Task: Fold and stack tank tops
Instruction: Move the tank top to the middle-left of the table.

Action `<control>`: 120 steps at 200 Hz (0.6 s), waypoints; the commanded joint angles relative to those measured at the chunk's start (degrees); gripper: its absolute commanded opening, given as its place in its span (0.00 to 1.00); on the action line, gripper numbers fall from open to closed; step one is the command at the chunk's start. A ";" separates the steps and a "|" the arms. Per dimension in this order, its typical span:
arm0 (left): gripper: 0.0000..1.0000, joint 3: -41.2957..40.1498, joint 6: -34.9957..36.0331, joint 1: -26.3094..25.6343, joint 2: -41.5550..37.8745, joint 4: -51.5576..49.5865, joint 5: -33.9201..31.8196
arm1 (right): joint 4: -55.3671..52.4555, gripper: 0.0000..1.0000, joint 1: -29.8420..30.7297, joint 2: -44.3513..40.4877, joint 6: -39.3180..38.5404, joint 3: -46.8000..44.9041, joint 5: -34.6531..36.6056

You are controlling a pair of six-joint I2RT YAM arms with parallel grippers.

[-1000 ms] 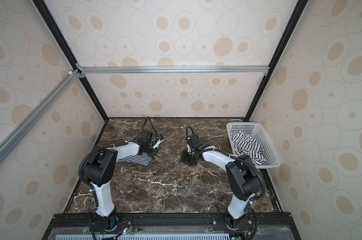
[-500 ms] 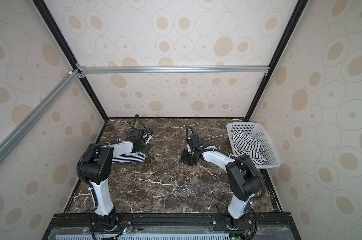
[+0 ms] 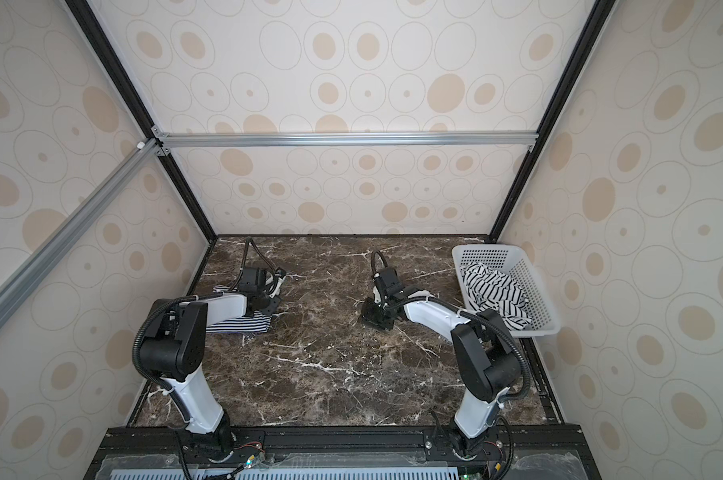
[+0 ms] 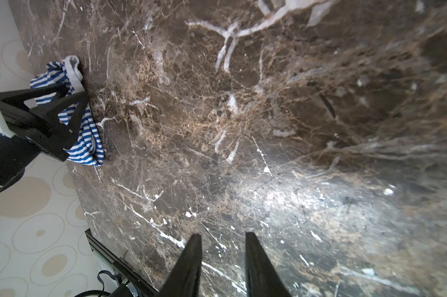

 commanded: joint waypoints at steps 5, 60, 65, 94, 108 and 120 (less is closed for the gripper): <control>0.42 -1.62 2.97 2.27 -1.06 -4.42 0.68 | -0.61 0.32 0.61 -0.26 0.51 1.38 -0.04; 0.43 -2.82 4.68 5.17 -3.07 -5.13 0.49 | -0.44 0.32 0.87 -1.74 0.69 0.24 0.43; 0.43 -2.57 4.64 5.56 -3.07 -5.62 0.81 | -0.45 0.32 0.87 -1.84 0.64 0.14 0.48; 0.43 -2.66 5.21 6.89 -4.15 -6.62 1.06 | -0.94 0.32 0.87 -2.61 0.49 -0.01 0.91; 0.43 -2.93 5.59 7.63 -4.69 -6.53 0.96 | -0.86 0.32 0.86 -2.89 0.51 -0.09 1.07; 0.43 -2.74 5.93 8.32 -4.84 -6.80 1.14 | -0.70 0.32 0.88 -2.90 0.64 -0.06 0.95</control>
